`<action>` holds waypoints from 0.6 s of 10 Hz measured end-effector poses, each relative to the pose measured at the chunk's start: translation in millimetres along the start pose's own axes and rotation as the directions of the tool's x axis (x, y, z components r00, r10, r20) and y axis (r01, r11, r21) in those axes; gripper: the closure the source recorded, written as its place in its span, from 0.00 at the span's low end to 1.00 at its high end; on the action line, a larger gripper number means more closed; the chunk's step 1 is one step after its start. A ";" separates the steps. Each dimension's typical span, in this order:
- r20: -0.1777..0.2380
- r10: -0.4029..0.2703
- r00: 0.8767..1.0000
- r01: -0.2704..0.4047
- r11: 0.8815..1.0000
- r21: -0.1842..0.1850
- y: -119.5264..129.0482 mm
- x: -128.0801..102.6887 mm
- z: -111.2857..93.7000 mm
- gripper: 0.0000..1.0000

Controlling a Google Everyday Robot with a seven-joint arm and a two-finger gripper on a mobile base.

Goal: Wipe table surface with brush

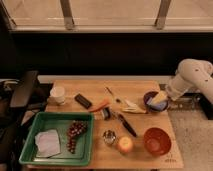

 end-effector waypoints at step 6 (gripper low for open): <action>-0.050 -0.290 0.956 0.289 0.957 -0.034 122.4 -28.7 28.9 0.20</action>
